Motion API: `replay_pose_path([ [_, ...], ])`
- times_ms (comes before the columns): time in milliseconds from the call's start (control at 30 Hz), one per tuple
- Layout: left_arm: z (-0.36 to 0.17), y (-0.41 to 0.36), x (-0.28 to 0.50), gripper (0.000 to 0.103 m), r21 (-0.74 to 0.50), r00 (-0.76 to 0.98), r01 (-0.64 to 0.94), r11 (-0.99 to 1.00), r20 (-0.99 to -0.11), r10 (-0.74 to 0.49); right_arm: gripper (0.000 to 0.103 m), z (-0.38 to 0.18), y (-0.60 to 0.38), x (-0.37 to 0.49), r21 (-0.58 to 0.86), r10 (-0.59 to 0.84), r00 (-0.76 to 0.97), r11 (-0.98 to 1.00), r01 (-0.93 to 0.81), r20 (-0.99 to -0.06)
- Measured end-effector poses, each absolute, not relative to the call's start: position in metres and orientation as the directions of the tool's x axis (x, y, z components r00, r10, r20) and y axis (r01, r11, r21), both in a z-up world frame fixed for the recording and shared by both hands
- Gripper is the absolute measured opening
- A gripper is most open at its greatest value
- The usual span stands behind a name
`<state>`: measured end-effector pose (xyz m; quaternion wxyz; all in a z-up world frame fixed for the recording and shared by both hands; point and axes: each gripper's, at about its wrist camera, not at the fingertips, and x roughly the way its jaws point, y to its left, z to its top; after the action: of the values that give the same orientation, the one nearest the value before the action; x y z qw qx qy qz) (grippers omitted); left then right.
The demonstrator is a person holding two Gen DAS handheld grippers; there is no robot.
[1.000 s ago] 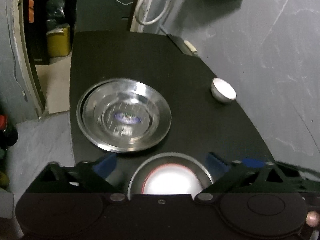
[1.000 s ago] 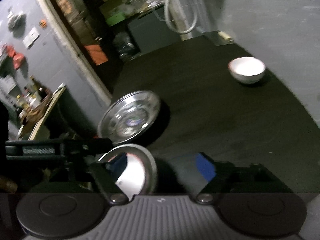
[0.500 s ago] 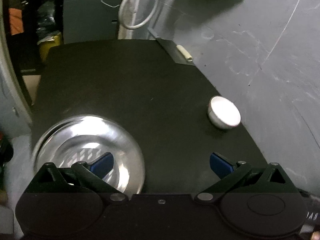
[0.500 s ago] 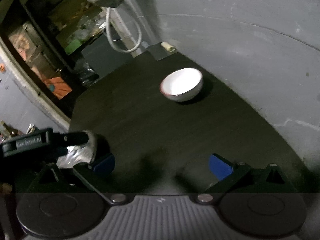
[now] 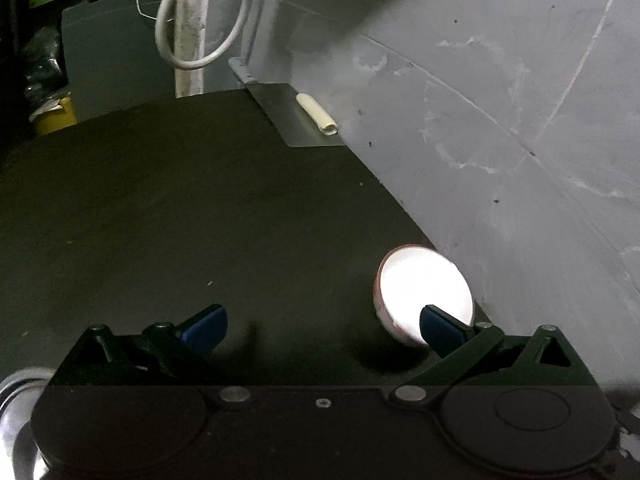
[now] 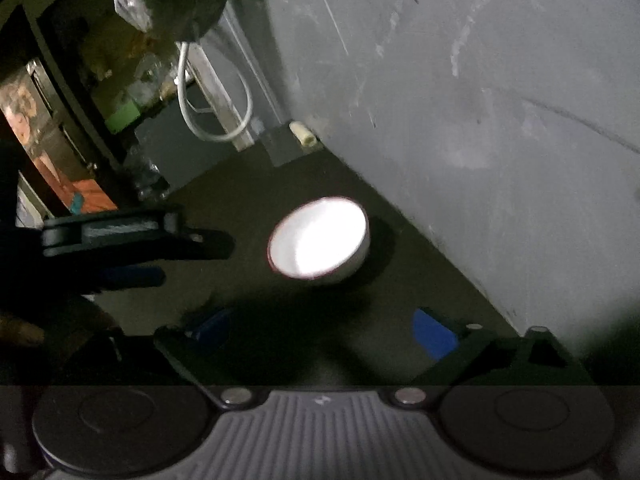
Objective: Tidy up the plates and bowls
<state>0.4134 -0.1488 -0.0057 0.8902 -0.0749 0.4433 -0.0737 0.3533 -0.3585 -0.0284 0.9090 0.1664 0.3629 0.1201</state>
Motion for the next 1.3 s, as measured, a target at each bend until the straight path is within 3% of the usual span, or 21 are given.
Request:
replay_pose_path([
  [267, -0.02, -0.165, 0.435, 0.099, -0.2, 0.574, 0.101, 0.974, -0.789, -0.222, 0.08, -0.035, -0.357, 0.382, 0.358, 0.27, 0.741, 0.933, -0.043, -0.615],
  [567, -0.027, -0.176, 0.448, 0.08, -0.232, 0.548, 0.134, 0.963, -0.793, -0.267, 0.064, -0.041, -0.354, 0.401, 0.338, 0.255, 0.734, 0.941, -0.037, -0.63],
  [933, -0.035, -0.179, 0.456, 0.043, -0.263, 0.508, 0.132, 0.956, -0.81, -0.293, 0.041, -0.046, -0.349, 0.409, 0.335, 0.272, 0.707, 0.941, -0.054, -0.652],
  [1100, -0.038, -0.179, 0.458, 0.035, -0.276, 0.494, 0.128, 0.953, -0.815, -0.302, 0.029, -0.046, -0.35, 0.409, 0.338, 0.277, 0.706, 0.94, -0.056, -0.652],
  [1300, -0.04, -0.178, 0.459, 0.017, -0.295, 0.476, 0.132, 0.946, -0.819, -0.321, 0.025, -0.046, -0.351, 0.409, 0.339, 0.276, 0.707, 0.939, -0.054, -0.651],
])
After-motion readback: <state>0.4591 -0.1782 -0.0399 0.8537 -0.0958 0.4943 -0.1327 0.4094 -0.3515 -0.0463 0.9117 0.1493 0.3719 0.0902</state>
